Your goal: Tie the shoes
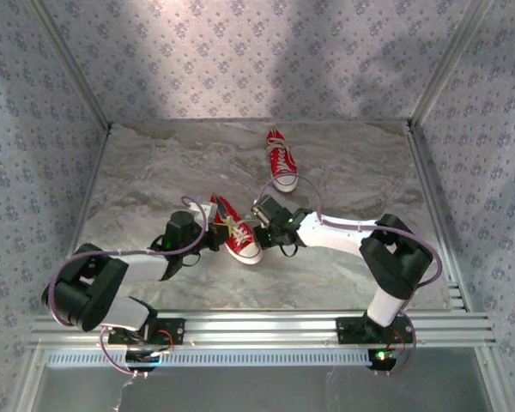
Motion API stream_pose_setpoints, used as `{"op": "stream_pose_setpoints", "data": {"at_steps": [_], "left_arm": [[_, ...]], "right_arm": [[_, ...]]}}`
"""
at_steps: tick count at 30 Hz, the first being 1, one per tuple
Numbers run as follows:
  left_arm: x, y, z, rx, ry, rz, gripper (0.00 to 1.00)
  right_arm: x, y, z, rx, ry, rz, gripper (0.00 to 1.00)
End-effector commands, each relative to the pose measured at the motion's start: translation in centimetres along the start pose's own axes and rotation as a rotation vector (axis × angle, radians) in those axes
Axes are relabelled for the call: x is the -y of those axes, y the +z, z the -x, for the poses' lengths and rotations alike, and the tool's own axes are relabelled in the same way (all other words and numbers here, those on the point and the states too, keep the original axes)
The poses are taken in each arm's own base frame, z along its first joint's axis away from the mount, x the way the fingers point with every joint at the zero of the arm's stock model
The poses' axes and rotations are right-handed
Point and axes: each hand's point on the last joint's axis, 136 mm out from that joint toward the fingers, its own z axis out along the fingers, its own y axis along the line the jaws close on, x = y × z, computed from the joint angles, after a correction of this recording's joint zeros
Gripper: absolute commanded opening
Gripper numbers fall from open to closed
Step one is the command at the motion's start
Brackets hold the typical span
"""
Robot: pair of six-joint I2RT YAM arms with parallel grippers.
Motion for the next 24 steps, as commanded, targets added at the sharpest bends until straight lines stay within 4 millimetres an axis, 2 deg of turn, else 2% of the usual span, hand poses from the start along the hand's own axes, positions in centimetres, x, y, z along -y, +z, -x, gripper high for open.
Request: {"op": "stream_pose_setpoints", "data": {"at_steps": [1, 4, 10, 16, 24], "left_arm": [[0.2, -0.3, -1.4, -0.043, 0.014, -0.001, 0.00], [-0.1, -0.2, -1.5, -0.045, 0.009, 0.015, 0.00], [-0.8, -0.5, -1.6, -0.032, 0.000, 0.051, 0.00], [-1.4, -0.6, -2.1, -0.020, -0.020, 0.067, 0.00], [-1.9, -0.3, -2.6, 0.002, -0.056, 0.062, 0.00]], "right_arm": [[-3.1, 0.1, -1.4, -0.037, 0.005, 0.106, 0.26], [-3.7, 0.4, -1.6, -0.035, -0.008, 0.100, 0.25], [-3.5, -1.0, 0.2, 0.049, -0.010, 0.074, 0.27], [-1.9, -3.0, 4.6, 0.203, 0.058, 0.015, 0.35], [-4.3, -1.5, 10.2, 0.245, 0.088, 0.093, 0.38]]}}
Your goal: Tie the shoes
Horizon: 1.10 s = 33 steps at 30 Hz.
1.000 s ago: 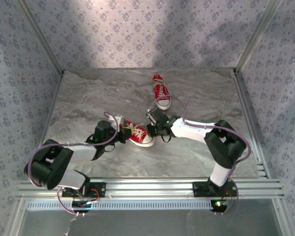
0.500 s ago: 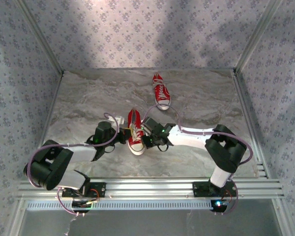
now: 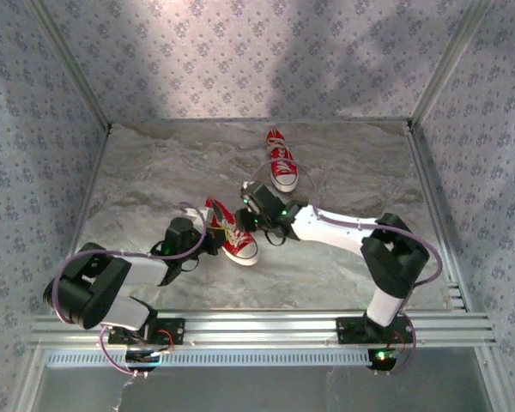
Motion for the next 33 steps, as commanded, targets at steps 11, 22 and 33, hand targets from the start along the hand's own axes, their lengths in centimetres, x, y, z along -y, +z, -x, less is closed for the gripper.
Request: {"op": "stream_pose_setpoints", "data": {"at_steps": [11, 22, 33], "left_arm": [[2.0, 0.7, -0.6, -0.022, 0.025, -0.120, 0.00], [3.6, 0.0, 1.4, 0.008, 0.117, -0.147, 0.00], [2.8, 0.1, 1.3, 0.007, 0.107, -0.104, 0.00]], "right_arm": [[4.8, 1.0, -0.3, -0.031, 0.108, -0.170, 0.27], [4.6, 1.4, -7.7, -0.181, 0.124, -0.151, 0.21], [1.4, 1.2, -9.8, -0.216, 0.101, -0.075, 0.16]]}}
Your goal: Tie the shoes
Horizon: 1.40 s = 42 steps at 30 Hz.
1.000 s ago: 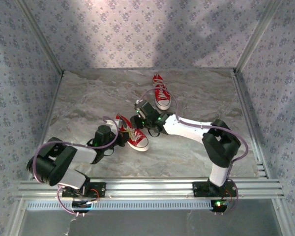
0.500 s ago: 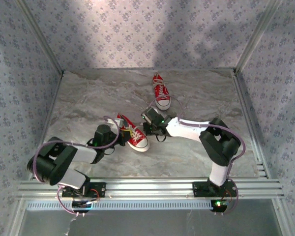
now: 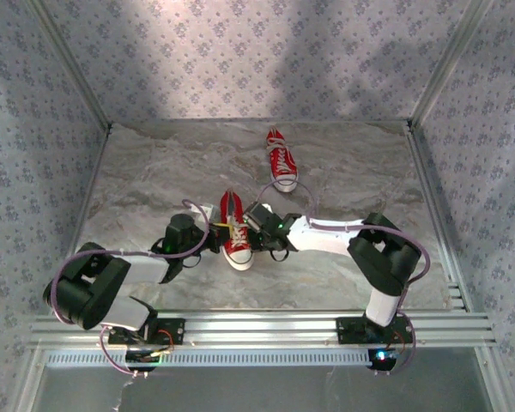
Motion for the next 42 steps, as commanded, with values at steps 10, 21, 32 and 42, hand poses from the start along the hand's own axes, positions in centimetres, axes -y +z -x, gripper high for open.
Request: {"op": "stream_pose_setpoints", "data": {"at_steps": [10, 21, 32, 42], "left_arm": [[0.1, 0.7, 0.1, -0.021, 0.011, -0.004, 0.00], [0.2, 1.3, 0.1, -0.025, 0.007, -0.021, 0.00], [0.2, 1.1, 0.0, -0.025, 0.010, -0.020, 0.00], [0.0, 0.9, 0.0, -0.024, 0.009, -0.014, 0.00]], "right_arm": [[-2.4, -0.7, -0.6, -0.005, 0.000, 0.087, 0.16], [0.2, -3.1, 2.4, 0.098, 0.027, 0.017, 0.28], [-1.9, -3.0, 8.9, 0.194, 0.129, 0.137, 0.33], [-4.8, -1.8, 11.1, 0.179, 0.098, 0.175, 0.32]]}}
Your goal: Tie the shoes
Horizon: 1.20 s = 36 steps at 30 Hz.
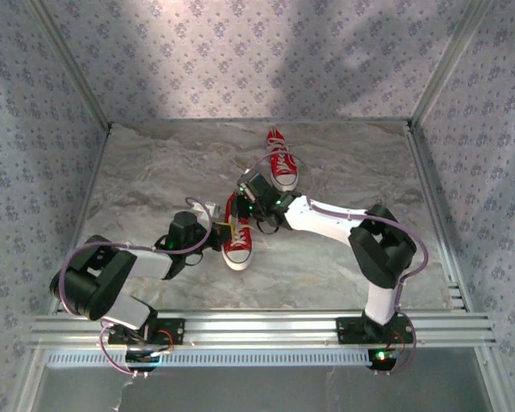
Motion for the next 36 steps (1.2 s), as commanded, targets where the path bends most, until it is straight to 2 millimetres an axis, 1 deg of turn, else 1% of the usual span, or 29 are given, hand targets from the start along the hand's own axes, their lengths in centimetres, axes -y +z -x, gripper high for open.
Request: {"op": "stream_pose_setpoints", "data": {"at_steps": [1, 5, 17, 25, 30, 36], "left_arm": [[0.5, -0.1, 0.2, -0.001, 0.019, -0.028, 0.00], [0.5, 0.0, 0.2, -0.001, 0.018, -0.028, 0.00], [0.5, -0.1, 0.1, -0.001, 0.019, -0.029, 0.00], [0.5, 0.0, 0.1, -0.001, 0.020, -0.030, 0.00], [0.5, -0.1, 0.1, 0.000, 0.021, -0.031, 0.00], [0.5, -0.1, 0.1, -0.001, 0.021, -0.031, 0.00]], "right_arm": [[-0.4, 0.7, -0.2, -0.029, -0.012, -0.008, 0.32], [0.1, 1.2, -0.4, -0.042, -0.016, -0.040, 0.28], [0.3, 2.2, -0.8, -0.080, -0.025, -0.061, 0.22], [0.7, 2.6, -1.3, -0.101, -0.026, -0.080, 0.22], [0.7, 2.6, -1.3, -0.103, -0.026, -0.081, 0.22], [0.5, 2.6, -1.3, -0.101, -0.024, -0.072, 0.13]]}}
